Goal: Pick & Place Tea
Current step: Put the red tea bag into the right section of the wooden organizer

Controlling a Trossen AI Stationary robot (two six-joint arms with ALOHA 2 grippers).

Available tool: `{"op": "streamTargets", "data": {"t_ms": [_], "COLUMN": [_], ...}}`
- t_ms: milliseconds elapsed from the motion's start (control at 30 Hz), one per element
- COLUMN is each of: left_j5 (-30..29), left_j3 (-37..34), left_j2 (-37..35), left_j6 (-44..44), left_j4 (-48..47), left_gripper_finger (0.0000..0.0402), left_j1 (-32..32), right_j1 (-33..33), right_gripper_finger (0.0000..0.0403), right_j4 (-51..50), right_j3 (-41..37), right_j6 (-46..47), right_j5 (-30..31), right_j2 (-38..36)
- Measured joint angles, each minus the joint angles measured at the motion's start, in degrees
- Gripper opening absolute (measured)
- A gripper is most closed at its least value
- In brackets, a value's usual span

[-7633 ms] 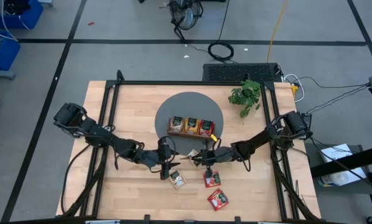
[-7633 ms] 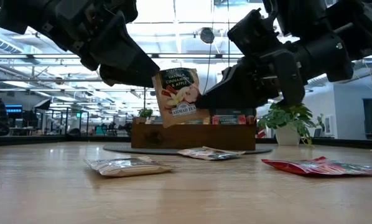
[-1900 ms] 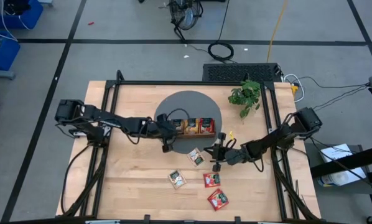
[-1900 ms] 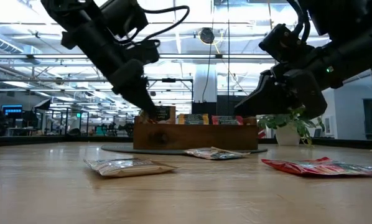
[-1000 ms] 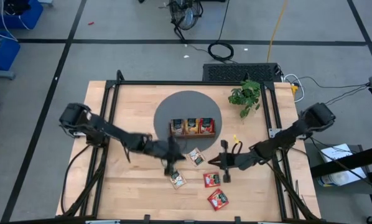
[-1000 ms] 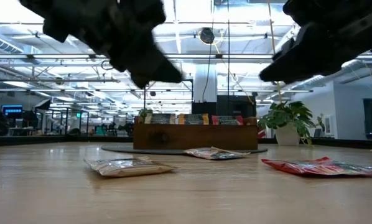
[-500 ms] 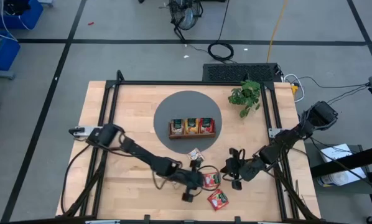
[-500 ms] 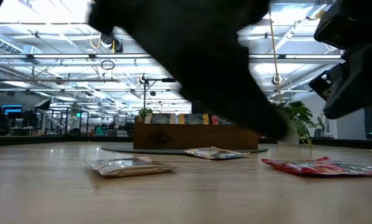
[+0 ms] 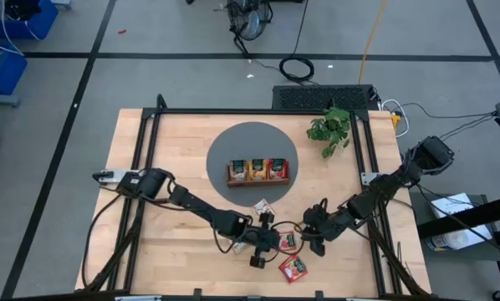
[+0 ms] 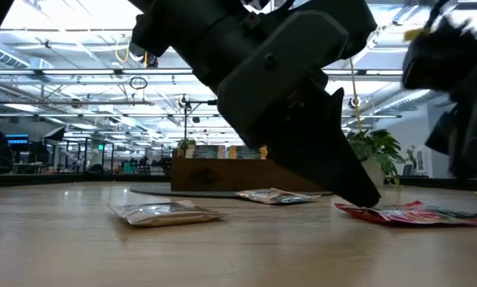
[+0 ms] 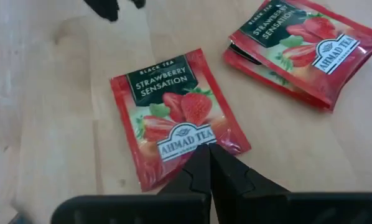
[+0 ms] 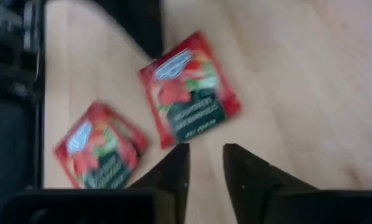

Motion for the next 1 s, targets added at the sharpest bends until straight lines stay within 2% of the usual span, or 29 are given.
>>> {"op": "streamTargets", "data": {"t_ms": [200,333,500,700,1000], "left_j5": [0.0,0.0,2.2,4.6,4.4], "left_j3": [0.0,0.0,0.0,0.1,0.1], "left_j2": [0.0,0.2,1.2,2.4,3.7], "left_j6": [2.3,3.8,4.9,3.9,2.2], "left_j4": [-0.2,0.3,3.0,4.8,7.2], "left_gripper_finger": [0.0015,0.0006,0.0011,0.0004,0.0005], "left_j1": [0.0,0.2,1.2,2.6,3.2], "right_j1": [-2.8,-3.8,-3.9,-3.4,-1.5], "right_gripper_finger": [0.0141,0.016,0.0157,0.0151,0.015], "right_j4": [1.2,12.1,25.2,25.5,22.8], "right_j3": [-3.4,-9.1,-15.7,-16.5,-16.6], "right_j6": [14.5,20.8,24.5,24.8,27.8], "right_j5": [-5.9,-8.6,-7.8,-7.1,-6.8], "right_j2": [0.0,0.0,-0.2,-0.1,1.7]}}
